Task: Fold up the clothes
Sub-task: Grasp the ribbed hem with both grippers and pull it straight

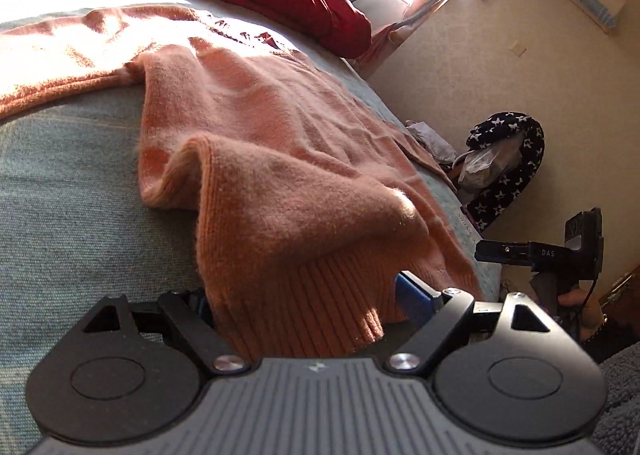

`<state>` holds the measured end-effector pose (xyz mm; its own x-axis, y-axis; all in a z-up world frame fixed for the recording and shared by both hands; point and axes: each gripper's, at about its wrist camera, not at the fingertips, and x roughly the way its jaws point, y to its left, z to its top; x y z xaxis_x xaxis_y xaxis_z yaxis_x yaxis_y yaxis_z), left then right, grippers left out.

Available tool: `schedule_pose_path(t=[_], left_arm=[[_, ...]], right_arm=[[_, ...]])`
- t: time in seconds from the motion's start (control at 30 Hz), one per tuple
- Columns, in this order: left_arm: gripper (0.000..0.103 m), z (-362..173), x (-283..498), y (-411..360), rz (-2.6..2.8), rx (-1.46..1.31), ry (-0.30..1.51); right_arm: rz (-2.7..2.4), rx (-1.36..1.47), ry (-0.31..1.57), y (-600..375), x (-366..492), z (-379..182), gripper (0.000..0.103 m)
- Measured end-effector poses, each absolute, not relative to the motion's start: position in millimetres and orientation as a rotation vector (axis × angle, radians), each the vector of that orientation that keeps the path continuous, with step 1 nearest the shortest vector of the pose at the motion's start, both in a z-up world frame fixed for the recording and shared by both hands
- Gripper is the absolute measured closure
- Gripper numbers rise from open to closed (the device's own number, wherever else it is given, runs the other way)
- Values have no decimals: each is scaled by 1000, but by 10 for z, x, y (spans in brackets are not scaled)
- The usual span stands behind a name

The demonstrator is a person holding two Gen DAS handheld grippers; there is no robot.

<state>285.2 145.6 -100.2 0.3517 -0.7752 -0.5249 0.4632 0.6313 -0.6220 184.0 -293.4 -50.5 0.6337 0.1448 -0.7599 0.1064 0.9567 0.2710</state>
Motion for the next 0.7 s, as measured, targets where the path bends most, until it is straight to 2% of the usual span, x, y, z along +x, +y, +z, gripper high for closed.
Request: schedule_pose_path(t=[0.37, 0.57, 0.7], left_arm=[[21, -1051, 3027, 1413, -844, -496, 938], [21, -1052, 2993, 1396, -838, -533, 961], [28, -1078, 3105, 1384, -791, -621, 971]], right_arm=[[201, 1020, 782, -3654, 1388, -1194, 0], [307, 1005, 807, -3618, 1655, -1240, 0], [384, 955, 880, -3551, 2098, -1216, 0]])
